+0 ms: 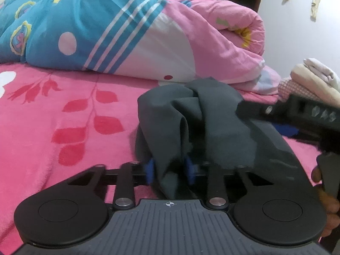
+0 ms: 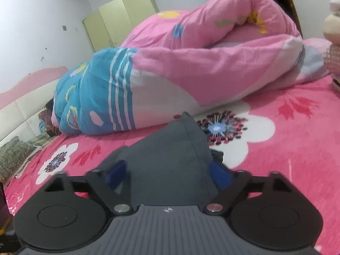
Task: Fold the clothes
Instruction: 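Grasp the dark grey trousers with the left tool while the right tool grasps them too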
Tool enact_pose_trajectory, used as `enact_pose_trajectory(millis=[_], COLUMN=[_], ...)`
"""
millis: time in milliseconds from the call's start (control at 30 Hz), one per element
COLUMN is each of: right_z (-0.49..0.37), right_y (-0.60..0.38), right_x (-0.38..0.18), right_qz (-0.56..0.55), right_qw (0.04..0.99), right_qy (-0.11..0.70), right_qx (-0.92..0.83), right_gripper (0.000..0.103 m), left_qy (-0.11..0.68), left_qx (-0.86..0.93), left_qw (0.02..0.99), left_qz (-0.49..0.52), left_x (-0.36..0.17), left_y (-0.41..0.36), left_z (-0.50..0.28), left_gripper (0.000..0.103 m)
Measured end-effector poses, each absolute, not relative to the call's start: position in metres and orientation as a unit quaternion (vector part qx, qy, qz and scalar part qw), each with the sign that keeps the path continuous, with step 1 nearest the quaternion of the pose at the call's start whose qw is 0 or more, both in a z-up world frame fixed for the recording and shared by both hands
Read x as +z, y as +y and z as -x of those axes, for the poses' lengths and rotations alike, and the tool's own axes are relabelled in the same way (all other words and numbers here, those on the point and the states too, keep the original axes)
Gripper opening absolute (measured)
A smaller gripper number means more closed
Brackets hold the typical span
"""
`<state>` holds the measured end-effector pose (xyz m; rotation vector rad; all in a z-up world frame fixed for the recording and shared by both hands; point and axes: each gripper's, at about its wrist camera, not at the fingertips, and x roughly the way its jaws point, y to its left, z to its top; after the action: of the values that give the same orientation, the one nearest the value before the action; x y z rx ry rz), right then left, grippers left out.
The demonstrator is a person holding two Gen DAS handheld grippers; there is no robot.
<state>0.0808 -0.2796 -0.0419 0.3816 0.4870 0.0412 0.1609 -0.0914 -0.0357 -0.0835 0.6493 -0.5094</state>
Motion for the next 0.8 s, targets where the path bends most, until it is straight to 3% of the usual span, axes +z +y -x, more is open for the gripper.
enact_pose_trajectory(millis=[100,200,267,400,567,800], right_z=[-0.078,-0.071,-0.066,-0.057,-0.035,0.001], right_y=[-0.278,-0.275,-0.272,-0.264,-0.244,-0.217], right_x=[-0.042,-0.036,-0.033,-0.029,-0.025,-0.025], right_qz=[-0.195,-0.189,-0.184,-0.178,-0.163,-0.135], right_qw=[0.949,0.949,0.948,0.948,0.952,0.952], right_qy=[0.247,0.251,0.257,0.261,0.260,0.267], right_qx=[0.017,0.018,0.018,0.020,0.023,0.060], right_gripper=[0.067,0.052,0.035,0.020,0.008,0.004], left_qy=[0.318,0.312,0.310,0.308,0.314,0.300], left_qx=[-0.252,-0.259,-0.266,-0.268,-0.296,-0.315], left_qw=[0.914,0.914,0.913,0.913,0.901,0.898], left_qz=[0.017,-0.002,-0.004,0.012,0.044,0.062], left_x=[-0.031,-0.028,-0.029,-0.034,-0.038,-0.029], left_y=[-0.091,-0.086,-0.080,-0.066,-0.050,-0.033], left_z=[-0.156,-0.146,-0.139,-0.127,-0.117,-0.108], left_gripper=[0.007,0.004,0.002,0.000,0.000,0.001])
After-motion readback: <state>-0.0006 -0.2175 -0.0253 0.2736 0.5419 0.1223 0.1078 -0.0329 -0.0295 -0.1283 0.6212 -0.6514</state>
